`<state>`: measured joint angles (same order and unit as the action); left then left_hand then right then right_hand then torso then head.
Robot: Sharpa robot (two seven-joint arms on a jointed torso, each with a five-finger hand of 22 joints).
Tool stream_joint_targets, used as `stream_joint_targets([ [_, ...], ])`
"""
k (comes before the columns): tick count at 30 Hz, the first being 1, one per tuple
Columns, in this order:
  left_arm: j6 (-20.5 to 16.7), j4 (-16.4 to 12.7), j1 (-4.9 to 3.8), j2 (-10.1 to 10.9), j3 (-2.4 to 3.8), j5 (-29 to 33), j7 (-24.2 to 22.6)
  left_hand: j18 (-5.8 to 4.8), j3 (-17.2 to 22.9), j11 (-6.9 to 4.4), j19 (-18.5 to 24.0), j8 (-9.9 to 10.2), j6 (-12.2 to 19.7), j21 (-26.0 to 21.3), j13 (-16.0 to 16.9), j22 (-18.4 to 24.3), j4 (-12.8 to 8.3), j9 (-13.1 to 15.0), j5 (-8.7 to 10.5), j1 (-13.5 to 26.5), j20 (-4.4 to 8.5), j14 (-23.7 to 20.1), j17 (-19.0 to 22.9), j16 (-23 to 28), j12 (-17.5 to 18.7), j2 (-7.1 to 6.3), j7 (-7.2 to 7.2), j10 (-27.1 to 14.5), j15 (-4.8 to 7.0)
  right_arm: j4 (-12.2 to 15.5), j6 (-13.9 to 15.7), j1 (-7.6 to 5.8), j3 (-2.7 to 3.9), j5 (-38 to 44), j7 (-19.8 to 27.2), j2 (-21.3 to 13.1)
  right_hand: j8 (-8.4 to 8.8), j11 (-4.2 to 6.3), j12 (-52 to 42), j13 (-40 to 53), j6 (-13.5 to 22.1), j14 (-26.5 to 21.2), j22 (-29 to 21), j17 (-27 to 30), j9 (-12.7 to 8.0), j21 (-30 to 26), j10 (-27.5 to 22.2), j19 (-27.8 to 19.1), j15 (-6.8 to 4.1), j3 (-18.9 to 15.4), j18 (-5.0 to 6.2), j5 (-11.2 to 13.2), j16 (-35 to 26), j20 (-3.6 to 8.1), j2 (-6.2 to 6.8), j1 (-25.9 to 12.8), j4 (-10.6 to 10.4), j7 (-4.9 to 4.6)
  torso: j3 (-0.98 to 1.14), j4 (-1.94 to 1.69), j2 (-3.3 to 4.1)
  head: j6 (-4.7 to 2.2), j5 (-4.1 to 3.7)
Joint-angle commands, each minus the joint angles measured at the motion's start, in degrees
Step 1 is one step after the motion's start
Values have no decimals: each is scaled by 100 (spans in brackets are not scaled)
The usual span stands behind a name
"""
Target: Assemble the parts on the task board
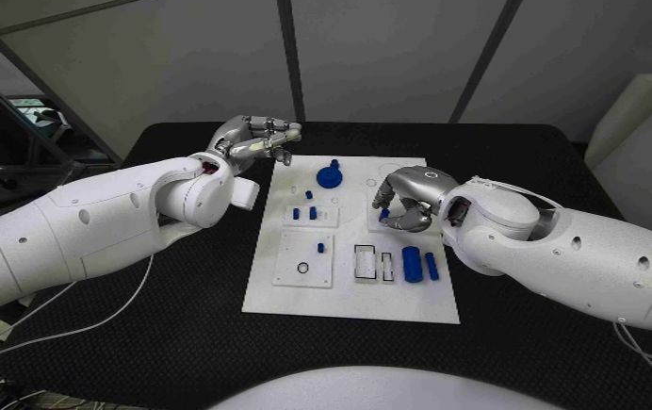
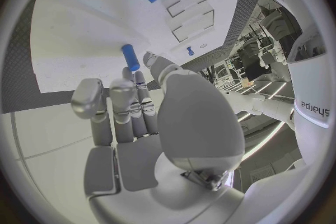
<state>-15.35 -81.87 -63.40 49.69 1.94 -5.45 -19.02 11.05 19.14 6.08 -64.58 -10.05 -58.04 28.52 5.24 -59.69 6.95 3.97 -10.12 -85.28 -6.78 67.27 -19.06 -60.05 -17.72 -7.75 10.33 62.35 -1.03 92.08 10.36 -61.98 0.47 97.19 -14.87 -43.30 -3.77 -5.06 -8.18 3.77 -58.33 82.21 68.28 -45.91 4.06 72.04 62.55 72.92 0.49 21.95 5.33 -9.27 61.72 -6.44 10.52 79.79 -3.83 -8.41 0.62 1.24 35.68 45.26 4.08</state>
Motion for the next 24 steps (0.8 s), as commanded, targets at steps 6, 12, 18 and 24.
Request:
stream_joint_targets([
  [6,78,-5,-7,1,5,14,-11,-75,26,-3,22,2,48,-27,-6,-9,-6,-1,-8,40,-13,-23,7,27,-35,-5,5,-46,-35,-46,-276,-10,4,64,-82,40,-55,1,-78,-8,-167,56,102,5,25,103,137,117,-32,157,15,-38,13,5,-101,118,-30,-14,6,6,-2,1,0],
  [12,84,-1,-7,-3,5,14,-5,-74,42,-3,23,-8,53,-29,-4,-11,-16,3,-1,48,-16,-25,9,27,-49,3,5,-53,-37,-81,-243,-9,4,69,-91,70,-66,0,-89,-11,-243,77,154,-26,32,148,185,166,-34,249,1,-52,46,9,-144,168,-24,-28,4,3,0,5,-9],
  [18,86,-1,-7,-2,5,14,1,-74,42,-3,23,-8,53,-29,-4,-11,-16,3,-1,48,-16,-25,9,27,-49,3,5,-53,-37,-99,-103,-9,4,76,-86,83,-88,46,-167,11,-358,139,307,-204,45,281,381,288,-68,401,-35,-37,198,31,-241,280,25,-5,3,3,0,10,-7],
  [24,87,-6,-7,2,5,14,2,-74,42,-3,23,-8,53,-29,-4,-11,-16,3,-1,48,-16,-25,9,27,-49,3,5,-53,-37,-110,85,-9,4,123,-107,82,-168,121,-302,65,-559,192,480,-390,78,430,655,413,-126,533,-75,48,362,81,-345,401,123,37,-1,3,-2,20,-10],
])
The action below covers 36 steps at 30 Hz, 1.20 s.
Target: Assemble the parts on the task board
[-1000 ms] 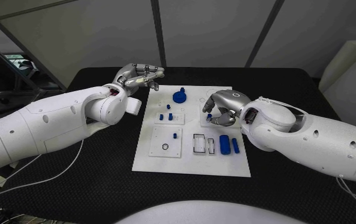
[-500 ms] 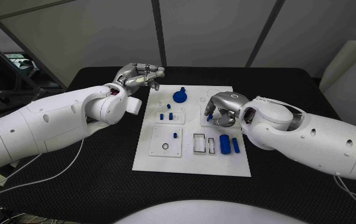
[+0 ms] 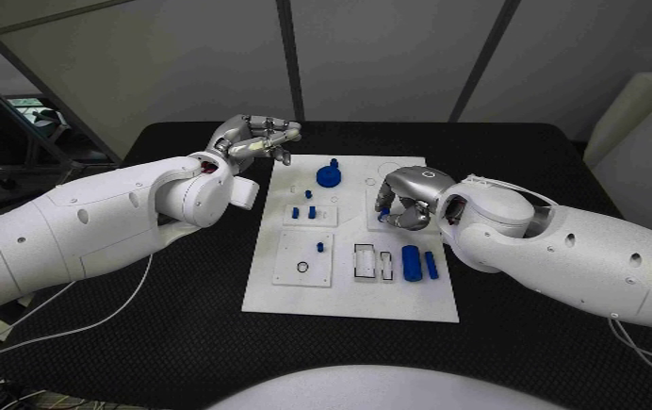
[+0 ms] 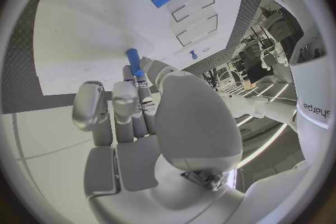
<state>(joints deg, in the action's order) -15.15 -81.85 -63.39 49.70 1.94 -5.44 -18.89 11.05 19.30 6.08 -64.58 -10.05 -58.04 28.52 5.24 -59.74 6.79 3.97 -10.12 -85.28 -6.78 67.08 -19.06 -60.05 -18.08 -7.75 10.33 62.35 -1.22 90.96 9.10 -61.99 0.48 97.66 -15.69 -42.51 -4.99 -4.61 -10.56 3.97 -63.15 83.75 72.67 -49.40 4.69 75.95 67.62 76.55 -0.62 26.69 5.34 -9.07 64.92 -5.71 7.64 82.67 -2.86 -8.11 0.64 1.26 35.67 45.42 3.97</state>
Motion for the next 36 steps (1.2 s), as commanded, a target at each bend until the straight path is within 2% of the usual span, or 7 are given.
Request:
stream_joint_targets([
  [1,67,-9,-7,2,5,14,-12,-74,26,-3,22,-8,53,-29,-4,-5,0,3,-1,48,-16,-6,9,27,-13,3,5,-53,-17,1,240,-8,3,85,-26,2,-60,87,-87,57,-107,43,63,-58,21,60,188,66,-25,77,-80,29,58,17,-70,141,52,13,-3,0,0,3,2],
  [5,68,-11,-7,6,5,14,-12,-74,26,-3,22,-8,53,-29,-4,-5,0,3,-1,48,-16,-6,9,27,-13,3,5,-53,-17,10,363,-7,3,141,-39,-7,-97,125,-182,117,-189,53,153,-114,34,138,340,125,-57,141,-102,25,114,52,-102,222,146,30,-3,-1,-4,11,2],
  [12,71,-11,-7,10,5,14,-14,-74,26,-3,22,-8,53,-29,-4,-5,0,3,-1,48,-16,-6,9,27,-13,3,5,-53,-17,170,545,-6,3,193,-25,-98,-92,125,-190,137,-190,58,192,-147,30,172,340,148,-63,176,-111,8,145,65,-90,250,198,28,1,8,-6,7,15],
  [20,72,2,-5,2,5,14,-17,-73,39,-3,23,-15,57,-31,-3,-7,-8,5,0,52,-18,-7,10,28,-23,12,6,-59,-18,684,699,-7,8,207,-25,-324,-80,115,-187,151,-179,57,212,-158,23,191,321,156,-59,208,-115,-28,162,69,-77,262,236,18,-4,15,-18,-31,6],
  [24,76,3,0,-5,5,14,-19,-73,39,-3,23,-15,57,-31,-3,-7,-8,5,0,52,-18,-7,10,28,-23,12,6,-59,-18,911,770,-7,10,204,10,-337,-76,111,-186,155,-175,58,233,-168,20,208,317,169,-57,218,-121,-38,171,69,-73,263,245,14,1,2,-12,-39,11],
  [29,81,6,5,-18,5,14,-22,-73,39,-3,23,-15,57,-31,-3,-7,-8,5,0,52,-18,-7,10,28,-23,12,6,-59,-18,1077,813,-6,11,120,94,-195,-73,108,-184,158,-172,59,252,-177,18,224,312,182,-55,226,-126,-44,179,69,-69,264,254,11,-9,-6,-12,-30,56],
  [36,92,9,6,-64,5,14,-20,-73,39,-3,23,-15,57,-31,-3,-7,-8,5,0,52,-18,-7,10,28,-23,12,6,-59,-18,996,689,13,-1,-63,224,232,-62,99,-177,164,-161,59,259,-177,13,231,295,183,-49,242,-127,-47,186,66,-69,257,264,0,-20,-35,-6,16,166],
])
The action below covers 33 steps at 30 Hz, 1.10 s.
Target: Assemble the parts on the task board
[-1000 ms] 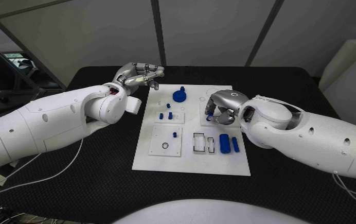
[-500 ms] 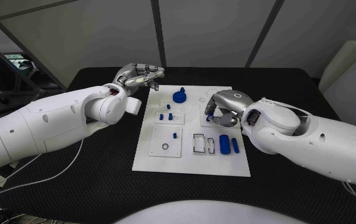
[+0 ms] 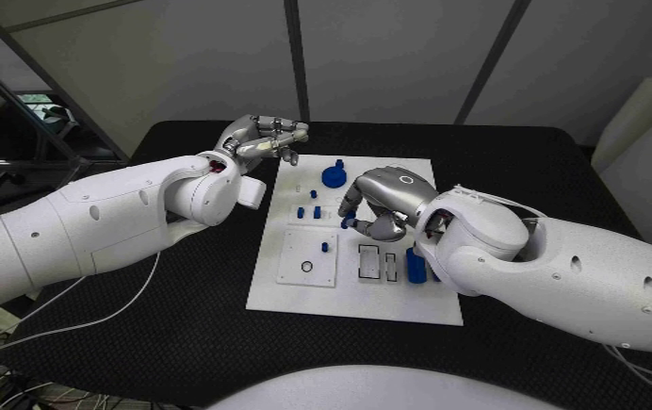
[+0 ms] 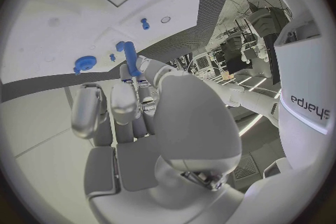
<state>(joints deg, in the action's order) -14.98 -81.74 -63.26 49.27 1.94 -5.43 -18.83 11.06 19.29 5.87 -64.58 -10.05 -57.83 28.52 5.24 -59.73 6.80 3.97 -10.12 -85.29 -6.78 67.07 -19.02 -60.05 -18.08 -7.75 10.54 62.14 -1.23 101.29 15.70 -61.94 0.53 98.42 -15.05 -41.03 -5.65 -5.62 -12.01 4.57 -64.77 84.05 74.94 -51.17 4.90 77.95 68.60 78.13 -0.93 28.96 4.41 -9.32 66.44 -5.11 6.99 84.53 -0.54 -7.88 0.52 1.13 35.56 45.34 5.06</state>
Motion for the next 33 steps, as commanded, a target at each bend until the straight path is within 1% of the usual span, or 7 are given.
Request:
stream_joint_targets([
  [1,75,0,-7,-32,5,13,-25,-73,39,18,23,-15,36,-31,-3,-8,-8,5,1,52,-18,-7,6,28,-23,12,-15,-38,-18,-64,13,24,-14,-158,184,153,5,199,-30,104,3,28,32,1,-10,31,194,25,-17,18,-34,-21,34,6,-5,69,33,-24,-4,-19,6,41,92],
  [2,76,1,-7,-44,5,13,-26,-73,39,18,23,-15,36,-31,-3,-8,-8,5,1,52,-18,-7,6,28,-23,12,-15,-38,-18,-93,1,41,-21,-172,210,220,8,196,-28,105,6,27,33,4,-11,32,189,24,-15,21,-34,-20,34,5,-7,67,34,-26,1,-9,10,52,135],
  [8,96,7,-8,-119,6,13,-22,-72,52,18,24,-20,41,-32,-2,-9,-18,6,1,52,-19,-9,7,29,-31,19,-15,-44,-18,-228,-131,159,-47,-261,377,588,19,189,-18,107,19,24,32,10,-16,32,168,19,-10,29,-33,-22,35,1,-1,61,46,-33,1,0,20,97,227],
  [11,101,7,-9,-137,6,13,-19,-72,52,18,24,-20,41,-32,-2,-9,-18,6,1,52,-19,-9,7,29,-31,19,-15,-44,-18,-286,-174,186,-66,-288,431,703,24,185,-13,109,25,23,34,8,-19,34,158,18,-6,31,-33,-28,38,-1,5,56,53,-36,-1,-3,13,120,236],
  [20,116,43,-10,-205,7,13,-7,-71,58,18,24,-23,44,-32,-2,-10,-23,7,2,52,-19,-11,7,30,-35,22,-14,-48,-18,-508,-259,223,-253,-305,517,919,27,181,-11,113,27,24,40,-3,-21,39,154,20,-2,27,-35,-48,49,-5,13,42,58,-42,-2,-3,7,185,320],
  [22,119,53,-11,-224,7,13,-7,-71,58,18,24,-23,44,-32,-2,-10,-23,7,2,52,-19,-11,7,30,-35,22,-14,-48,-18,-547,-276,236,-277,-306,529,953,27,181,-11,113,27,24,40,-3,-21,39,154,20,-2,27,-35,-48,49,-5,13,42,58,-42,1,7,10,195,342],
  [33,130,87,-12,-272,8,13,1,-71,62,18,25,-25,46,-33,-2,-11,-27,7,3,52,-19,-13,8,31,-37,23,-14,-50,-18,-668,-415,276,-350,-306,557,1039,29,180,-10,115,28,24,47,-11,-22,45,151,23,0,25,-36,-61,55,-7,12,34,60,-44,2,0,10,230,375],
])
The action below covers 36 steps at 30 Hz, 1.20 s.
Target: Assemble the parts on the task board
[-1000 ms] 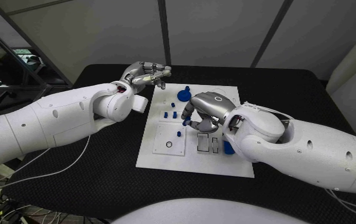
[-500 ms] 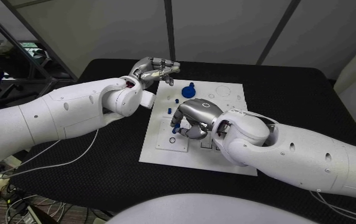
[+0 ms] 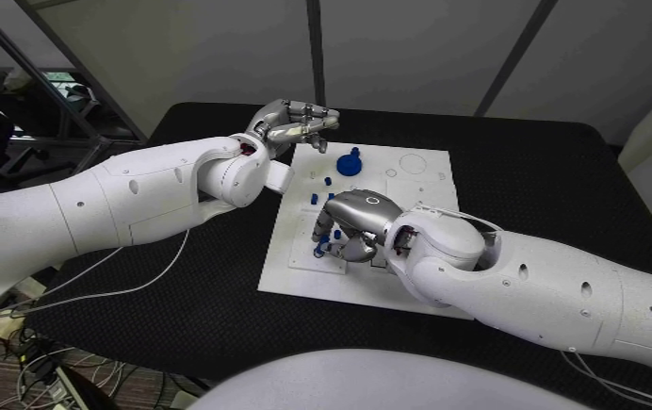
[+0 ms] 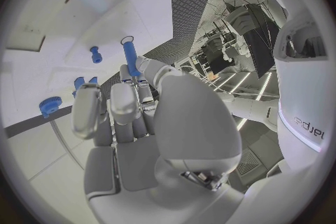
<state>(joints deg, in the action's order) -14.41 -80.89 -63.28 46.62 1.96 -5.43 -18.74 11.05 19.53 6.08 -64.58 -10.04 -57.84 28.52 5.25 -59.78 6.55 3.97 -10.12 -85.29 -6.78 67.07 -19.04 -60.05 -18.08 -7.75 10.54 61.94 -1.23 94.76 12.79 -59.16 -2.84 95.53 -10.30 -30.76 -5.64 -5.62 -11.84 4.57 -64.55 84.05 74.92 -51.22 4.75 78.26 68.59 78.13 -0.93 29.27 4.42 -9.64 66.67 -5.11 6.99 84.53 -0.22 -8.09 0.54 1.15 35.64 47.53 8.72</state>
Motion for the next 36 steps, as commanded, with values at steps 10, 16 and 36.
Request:
stream_joint_targets([
  [10,78,10,-11,-9,6,12,-3,-70,38,-2,25,-25,46,-32,-2,-6,-2,7,3,52,-19,-13,9,31,-37,23,-14,-30,-18,-95,-120,3,-39,-17,97,52,30,178,-25,116,8,23,48,2,-7,13,149,22,1,-5,-36,-37,29,-8,9,31,29,-24,1,2,-1,28,36],
  [16,81,10,-11,-8,6,12,2,-70,38,-2,25,-25,46,-32,-2,-6,-2,7,3,52,-19,-13,9,31,-37,23,-14,-30,-18,-163,-148,8,-42,-17,81,94,30,178,-25,116,8,23,48,2,-7,13,149,22,1,-5,-36,-37,29,-8,9,31,29,-24,0,0,-2,29,35],
  [36,94,4,-11,4,6,12,17,-70,49,0,26,-31,51,-34,-1,-8,-11,9,4,56,-20,-17,11,33,-46,30,-12,-38,-19,-196,41,76,-44,-16,112,169,34,175,-23,120,11,21,51,7,-9,16,145,22,4,-3,-37,-55,29,-11,4,22,32,-26,0,-2,-5,26,44],
])
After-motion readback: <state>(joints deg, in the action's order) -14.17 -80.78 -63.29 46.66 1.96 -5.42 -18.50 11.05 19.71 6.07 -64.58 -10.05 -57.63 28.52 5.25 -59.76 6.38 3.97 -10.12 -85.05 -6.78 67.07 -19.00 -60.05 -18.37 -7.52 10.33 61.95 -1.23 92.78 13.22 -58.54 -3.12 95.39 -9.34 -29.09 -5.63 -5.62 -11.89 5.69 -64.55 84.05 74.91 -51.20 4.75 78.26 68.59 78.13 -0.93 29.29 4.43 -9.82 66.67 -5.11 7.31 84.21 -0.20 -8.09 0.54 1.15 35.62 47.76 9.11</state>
